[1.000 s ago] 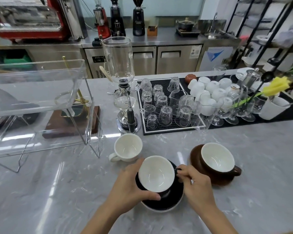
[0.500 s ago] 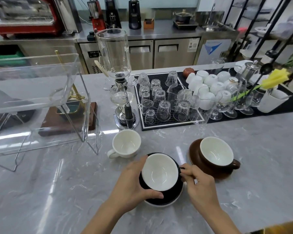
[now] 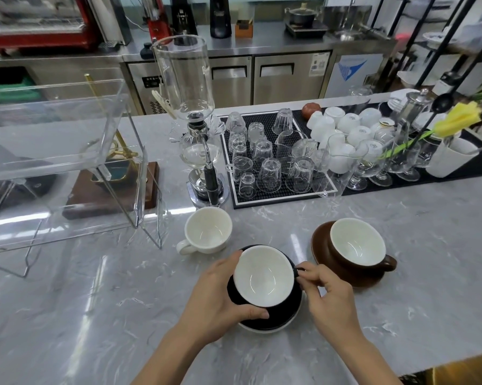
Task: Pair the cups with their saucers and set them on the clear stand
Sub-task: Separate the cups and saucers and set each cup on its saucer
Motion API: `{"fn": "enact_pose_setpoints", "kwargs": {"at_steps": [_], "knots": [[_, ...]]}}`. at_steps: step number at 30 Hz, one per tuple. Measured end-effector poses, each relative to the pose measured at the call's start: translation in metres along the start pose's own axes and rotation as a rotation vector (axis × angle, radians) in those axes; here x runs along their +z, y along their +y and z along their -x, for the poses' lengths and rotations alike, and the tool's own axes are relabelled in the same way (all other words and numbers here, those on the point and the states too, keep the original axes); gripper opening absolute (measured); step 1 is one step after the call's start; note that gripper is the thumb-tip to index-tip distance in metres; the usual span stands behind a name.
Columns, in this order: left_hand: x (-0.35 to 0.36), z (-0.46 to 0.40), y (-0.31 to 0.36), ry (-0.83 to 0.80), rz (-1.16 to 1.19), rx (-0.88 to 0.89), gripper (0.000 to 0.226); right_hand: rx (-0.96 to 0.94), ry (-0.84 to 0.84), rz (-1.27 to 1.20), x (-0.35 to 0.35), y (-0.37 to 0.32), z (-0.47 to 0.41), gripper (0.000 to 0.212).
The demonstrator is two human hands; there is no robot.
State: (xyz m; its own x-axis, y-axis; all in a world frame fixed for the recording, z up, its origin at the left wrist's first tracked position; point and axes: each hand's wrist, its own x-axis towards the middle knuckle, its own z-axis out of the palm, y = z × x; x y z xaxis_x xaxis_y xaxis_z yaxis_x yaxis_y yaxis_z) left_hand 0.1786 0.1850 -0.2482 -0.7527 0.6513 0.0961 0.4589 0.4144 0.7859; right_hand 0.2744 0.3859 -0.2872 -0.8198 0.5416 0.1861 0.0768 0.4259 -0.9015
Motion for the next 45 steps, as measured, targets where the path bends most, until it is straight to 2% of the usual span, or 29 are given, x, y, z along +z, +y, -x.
{"fn": "enact_pose_setpoints", "kwargs": {"at_steps": [4,8,12,14,18,21,23,27,32,39,45], "knots": [[-0.001,0.0,0.002,0.002,0.007,0.005,0.093,0.02,0.007,-0.003,0.0,0.002,0.0,0.034],[-0.001,0.002,0.005,0.008,0.006,-0.013,0.096,0.031,0.005,-0.022,-0.001,-0.001,0.002,0.032],[-0.003,0.006,0.013,0.039,0.026,-0.022,0.121,0.011,0.006,0.015,-0.007,-0.001,0.006,0.041],[-0.001,0.01,0.006,0.048,0.062,-0.06,0.124,0.017,0.028,0.041,-0.012,-0.003,0.01,0.047],[0.004,0.025,-0.017,0.089,0.108,-0.239,0.104,0.144,0.033,0.047,-0.02,-0.003,0.018,0.039],[0.006,0.029,-0.025,0.158,0.154,-0.314,0.088,0.24,0.03,-0.05,-0.022,-0.004,0.019,0.027],[0.006,0.028,-0.021,0.238,0.256,-0.377,0.075,0.326,0.034,-0.183,-0.023,-0.007,0.017,0.021],[0.007,0.023,-0.019,0.324,0.448,-0.531,0.063,0.517,0.031,-0.419,-0.025,-0.017,0.012,0.016],[-0.005,0.012,-0.016,0.326,0.687,-0.719,0.025,0.619,0.008,-0.482,-0.023,-0.023,0.006,0.017],[-0.013,0.006,-0.013,0.275,0.791,-0.837,0.03,0.672,-0.049,-0.494,-0.019,-0.027,0.0,0.019],[-0.013,0.004,-0.014,0.289,0.811,-0.841,0.03,0.678,-0.063,-0.488,-0.018,-0.025,-0.003,0.02]]}}
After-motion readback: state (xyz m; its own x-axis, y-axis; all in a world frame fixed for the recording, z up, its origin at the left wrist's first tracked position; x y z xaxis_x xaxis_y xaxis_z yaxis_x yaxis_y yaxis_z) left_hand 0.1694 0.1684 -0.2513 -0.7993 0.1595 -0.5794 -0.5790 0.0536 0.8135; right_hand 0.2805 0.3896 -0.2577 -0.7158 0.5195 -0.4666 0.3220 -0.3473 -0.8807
